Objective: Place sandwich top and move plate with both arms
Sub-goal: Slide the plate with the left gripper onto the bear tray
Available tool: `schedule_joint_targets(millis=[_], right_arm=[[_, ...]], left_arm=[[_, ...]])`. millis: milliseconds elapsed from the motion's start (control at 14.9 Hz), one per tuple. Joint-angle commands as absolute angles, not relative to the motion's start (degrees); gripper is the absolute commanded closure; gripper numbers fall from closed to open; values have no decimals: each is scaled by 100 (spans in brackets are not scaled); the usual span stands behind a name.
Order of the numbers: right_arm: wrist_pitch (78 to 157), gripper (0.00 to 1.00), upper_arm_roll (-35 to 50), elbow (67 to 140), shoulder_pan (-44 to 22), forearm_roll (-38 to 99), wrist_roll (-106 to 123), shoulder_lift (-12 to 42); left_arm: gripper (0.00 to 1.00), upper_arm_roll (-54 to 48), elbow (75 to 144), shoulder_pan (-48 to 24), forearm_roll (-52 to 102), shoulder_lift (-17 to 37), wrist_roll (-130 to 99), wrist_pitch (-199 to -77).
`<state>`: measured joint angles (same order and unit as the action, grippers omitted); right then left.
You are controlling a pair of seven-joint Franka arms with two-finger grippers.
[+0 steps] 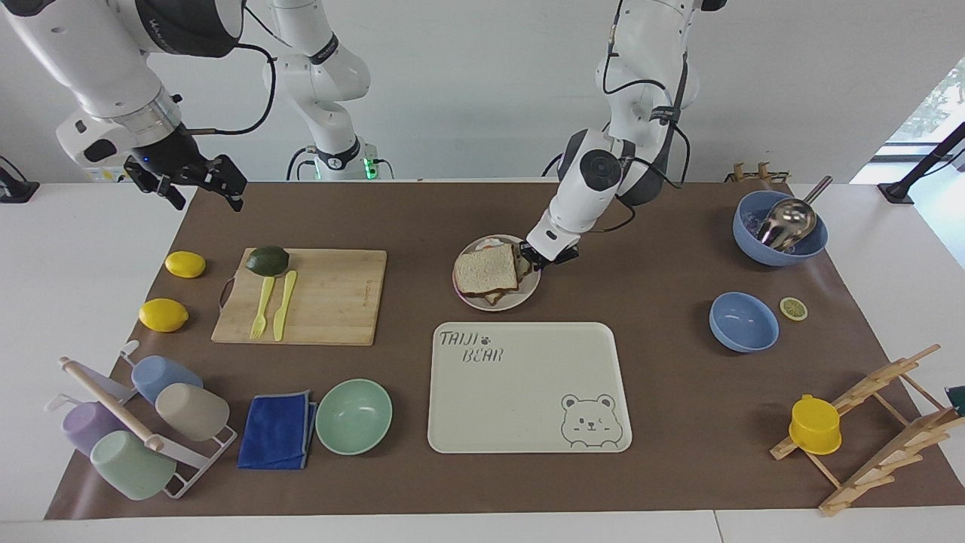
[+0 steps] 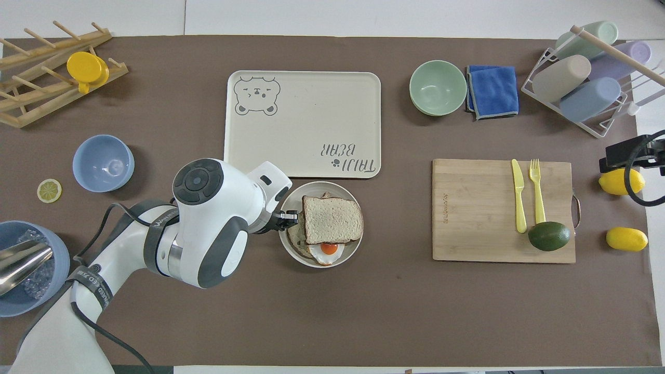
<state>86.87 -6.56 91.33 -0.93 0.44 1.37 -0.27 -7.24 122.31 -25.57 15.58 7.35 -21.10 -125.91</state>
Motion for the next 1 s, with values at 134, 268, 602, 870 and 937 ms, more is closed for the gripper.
schedule_joint_targets(millis=[134, 268, 602, 870, 937], right_arm=[[8578, 0, -615, 9070, -79, 9, 70, -44], [8578, 0, -615, 9070, -79, 9, 70, -44], [8569, 0, -615, 9070, -79, 9, 70, -44], [8578, 0, -615, 9070, -79, 0, 62, -44], [8578, 0, -615, 9070, -79, 0, 62, -44]], left_arm=[[100, -703, 12129, -2453, 1986, 598, -1907, -12349], [100, -703, 12085, -2435, 2135, 598, -1750, -12296], [100, -686, 11455, -2093, 2294, 703, -1513, -11674], [100, -686, 10724, -1601, 2285, 1063, -1292, -11435], [100, -686, 10557, -1539, 2285, 1159, -1292, -11443]])
